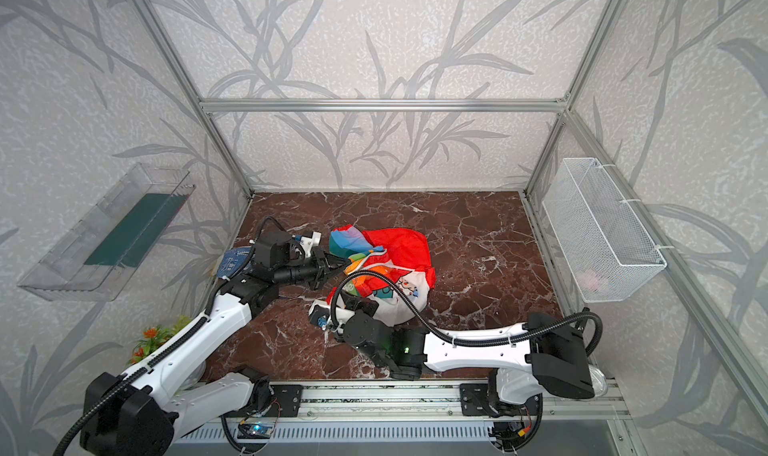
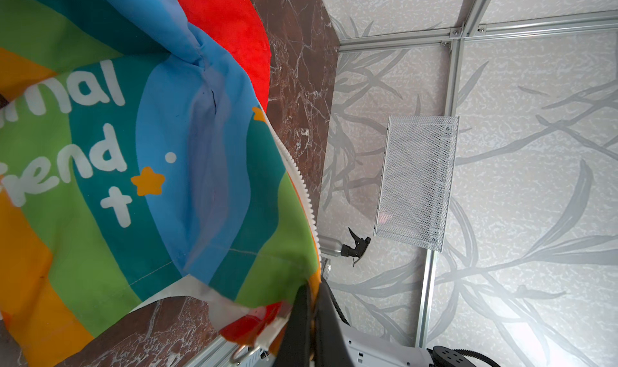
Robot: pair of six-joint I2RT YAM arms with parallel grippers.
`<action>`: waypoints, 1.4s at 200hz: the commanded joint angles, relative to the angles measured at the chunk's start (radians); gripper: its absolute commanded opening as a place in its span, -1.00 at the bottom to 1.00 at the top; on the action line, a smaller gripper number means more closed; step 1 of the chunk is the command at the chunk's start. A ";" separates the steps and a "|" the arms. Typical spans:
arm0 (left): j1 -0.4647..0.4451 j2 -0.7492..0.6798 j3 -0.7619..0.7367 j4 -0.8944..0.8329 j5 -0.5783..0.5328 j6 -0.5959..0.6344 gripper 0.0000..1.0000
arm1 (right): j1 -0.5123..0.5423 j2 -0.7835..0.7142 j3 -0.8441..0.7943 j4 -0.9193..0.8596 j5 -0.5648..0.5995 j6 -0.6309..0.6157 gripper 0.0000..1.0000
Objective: Zip up the jacket
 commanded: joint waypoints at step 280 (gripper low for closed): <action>-0.013 -0.064 0.001 0.027 -0.020 -0.043 -1.00 | -0.101 0.080 0.037 0.008 0.159 0.186 0.01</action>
